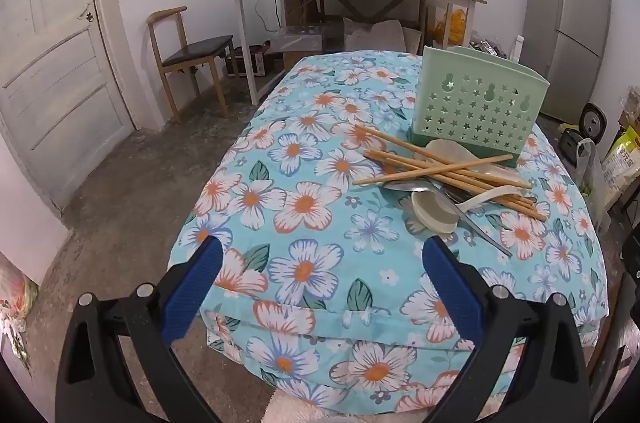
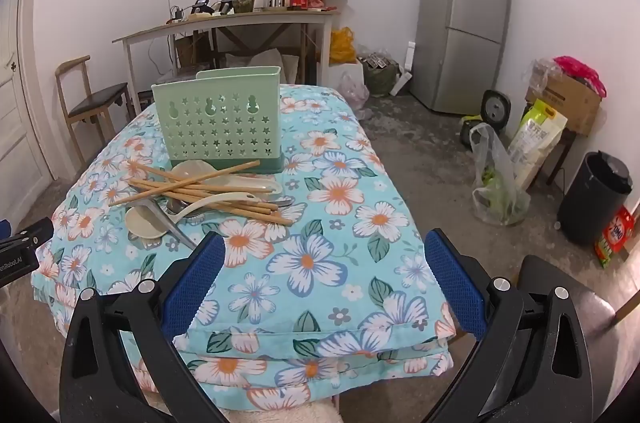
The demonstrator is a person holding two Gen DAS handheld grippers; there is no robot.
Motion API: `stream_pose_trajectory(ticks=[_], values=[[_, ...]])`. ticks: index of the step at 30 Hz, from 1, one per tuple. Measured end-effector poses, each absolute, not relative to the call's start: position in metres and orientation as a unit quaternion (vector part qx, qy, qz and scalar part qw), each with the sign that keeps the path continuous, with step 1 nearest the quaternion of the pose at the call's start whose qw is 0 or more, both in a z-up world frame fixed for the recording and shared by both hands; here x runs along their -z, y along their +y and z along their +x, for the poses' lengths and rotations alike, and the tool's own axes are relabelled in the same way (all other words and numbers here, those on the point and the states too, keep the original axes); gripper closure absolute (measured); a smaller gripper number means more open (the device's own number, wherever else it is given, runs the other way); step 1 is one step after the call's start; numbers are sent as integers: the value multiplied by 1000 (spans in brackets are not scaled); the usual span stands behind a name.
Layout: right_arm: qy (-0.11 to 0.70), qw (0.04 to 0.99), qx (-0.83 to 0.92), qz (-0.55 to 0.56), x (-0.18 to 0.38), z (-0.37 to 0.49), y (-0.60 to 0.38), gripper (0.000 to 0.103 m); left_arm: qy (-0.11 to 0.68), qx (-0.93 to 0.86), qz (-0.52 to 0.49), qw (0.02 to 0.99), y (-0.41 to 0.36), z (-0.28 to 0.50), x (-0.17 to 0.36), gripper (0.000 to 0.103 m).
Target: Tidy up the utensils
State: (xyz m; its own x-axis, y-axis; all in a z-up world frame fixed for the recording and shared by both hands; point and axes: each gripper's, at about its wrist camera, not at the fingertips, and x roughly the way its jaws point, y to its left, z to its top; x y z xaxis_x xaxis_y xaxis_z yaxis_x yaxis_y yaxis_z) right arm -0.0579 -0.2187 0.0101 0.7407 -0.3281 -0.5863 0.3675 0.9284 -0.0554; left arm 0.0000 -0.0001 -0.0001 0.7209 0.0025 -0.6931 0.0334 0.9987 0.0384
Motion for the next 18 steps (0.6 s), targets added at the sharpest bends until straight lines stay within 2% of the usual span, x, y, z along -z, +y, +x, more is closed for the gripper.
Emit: stream_pose_trajectory(ticks=[18], values=[[306,933,186,32,-10,-57,-218,8,381,10,20,924,-6,-2,1,6]])
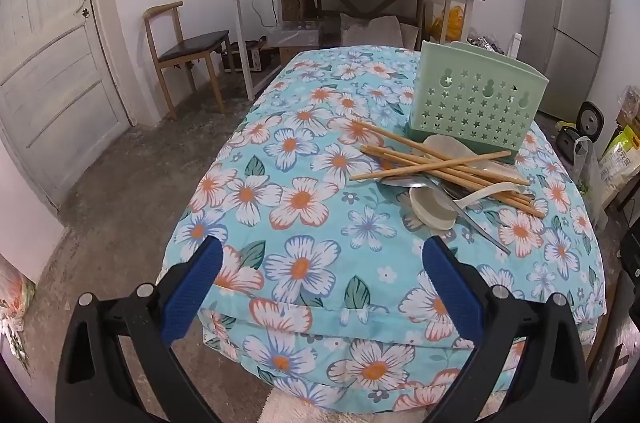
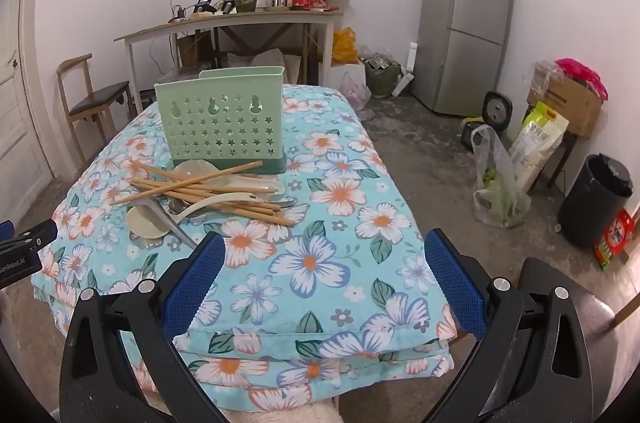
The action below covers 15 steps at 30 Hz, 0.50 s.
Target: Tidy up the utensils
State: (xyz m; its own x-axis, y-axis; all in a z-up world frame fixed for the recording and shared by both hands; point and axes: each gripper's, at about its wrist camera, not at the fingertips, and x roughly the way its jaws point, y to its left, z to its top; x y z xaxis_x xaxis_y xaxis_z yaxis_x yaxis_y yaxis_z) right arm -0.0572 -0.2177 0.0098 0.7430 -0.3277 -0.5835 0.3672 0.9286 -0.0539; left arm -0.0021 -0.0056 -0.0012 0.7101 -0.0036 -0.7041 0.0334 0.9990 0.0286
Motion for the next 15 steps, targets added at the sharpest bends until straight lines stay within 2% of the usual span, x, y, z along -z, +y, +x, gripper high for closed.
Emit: stream_pose_trajectory(ticks=[15], values=[[307,933,187,31,-11,-57,-217,8,383,13,18,924,-3,1,2,6]])
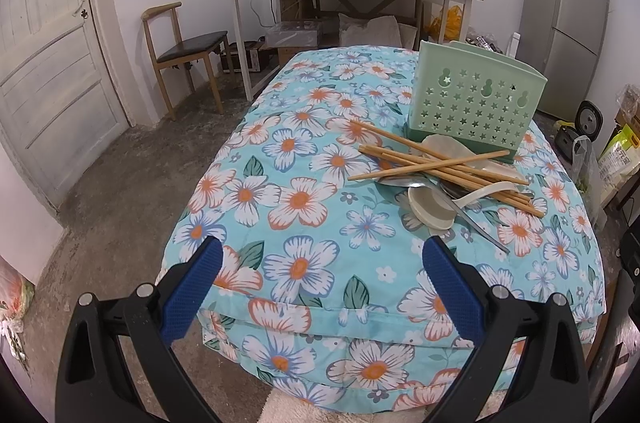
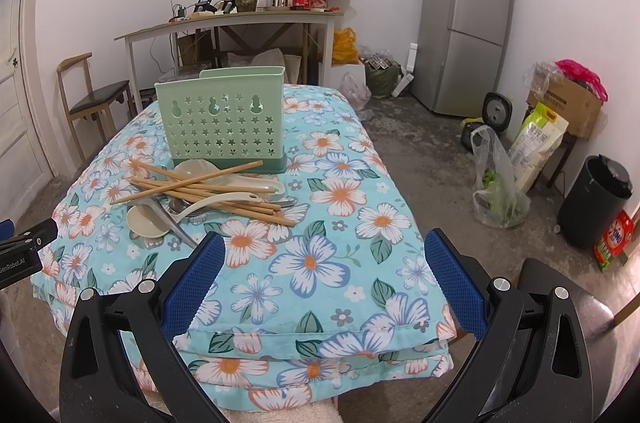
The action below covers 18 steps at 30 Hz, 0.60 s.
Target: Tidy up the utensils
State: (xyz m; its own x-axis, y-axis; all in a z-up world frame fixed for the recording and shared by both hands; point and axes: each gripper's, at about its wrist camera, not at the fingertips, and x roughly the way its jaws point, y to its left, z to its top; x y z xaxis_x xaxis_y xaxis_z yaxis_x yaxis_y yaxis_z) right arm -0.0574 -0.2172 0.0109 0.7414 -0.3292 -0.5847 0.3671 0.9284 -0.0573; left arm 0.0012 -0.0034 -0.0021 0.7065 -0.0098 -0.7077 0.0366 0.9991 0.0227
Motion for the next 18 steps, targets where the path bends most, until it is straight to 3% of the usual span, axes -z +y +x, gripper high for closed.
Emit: stream_pose_trajectory(ticks=[18], values=[[307,933,186,30,-14,-57,-211,8,383,14,21,923,-5,2,5,6]])
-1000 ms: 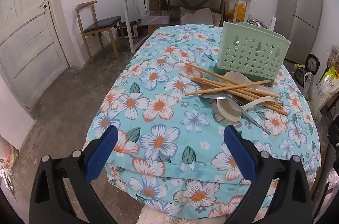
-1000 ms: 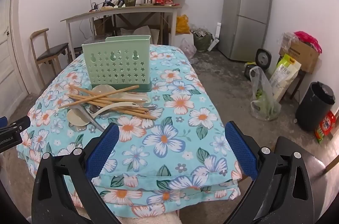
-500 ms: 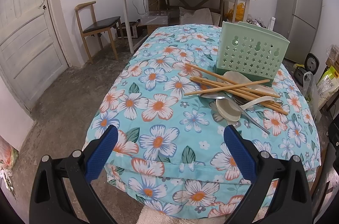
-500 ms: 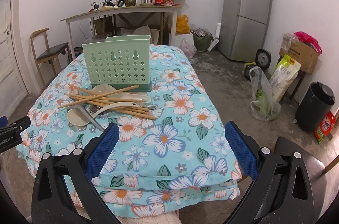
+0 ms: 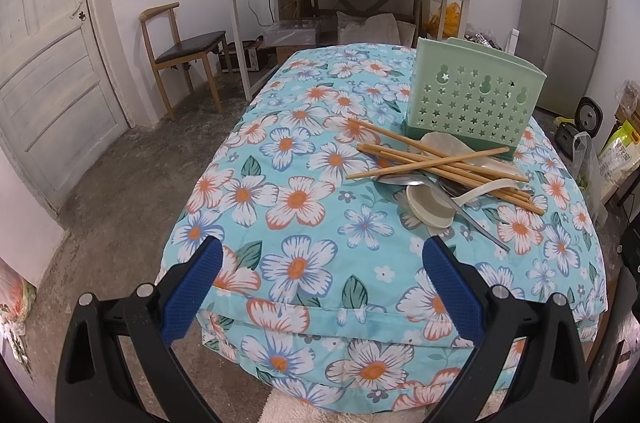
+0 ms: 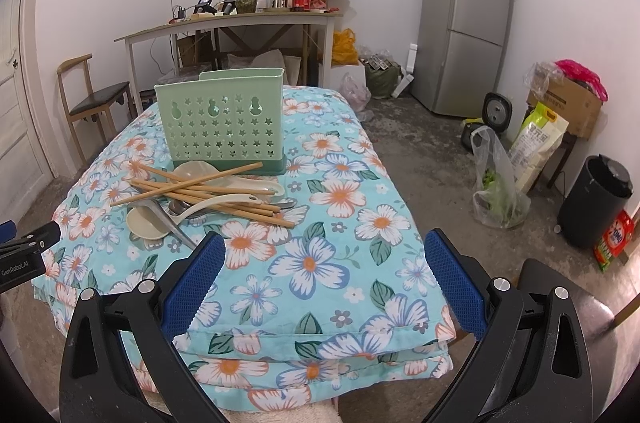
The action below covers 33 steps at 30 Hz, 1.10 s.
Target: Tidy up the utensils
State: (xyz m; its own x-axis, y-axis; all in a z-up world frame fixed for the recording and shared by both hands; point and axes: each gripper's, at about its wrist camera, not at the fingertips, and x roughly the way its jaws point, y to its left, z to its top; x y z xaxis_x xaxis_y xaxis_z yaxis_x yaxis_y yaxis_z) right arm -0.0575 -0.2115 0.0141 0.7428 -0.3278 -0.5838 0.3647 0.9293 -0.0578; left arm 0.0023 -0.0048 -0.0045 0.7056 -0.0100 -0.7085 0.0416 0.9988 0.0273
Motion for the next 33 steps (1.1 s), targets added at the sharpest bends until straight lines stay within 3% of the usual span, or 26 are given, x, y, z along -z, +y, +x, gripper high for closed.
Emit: stream_pose_trajectory(ticks=[33], values=[[312,932,180,33,-5,-53,-216,8,387,10,26,922,-1,7,13,6]])
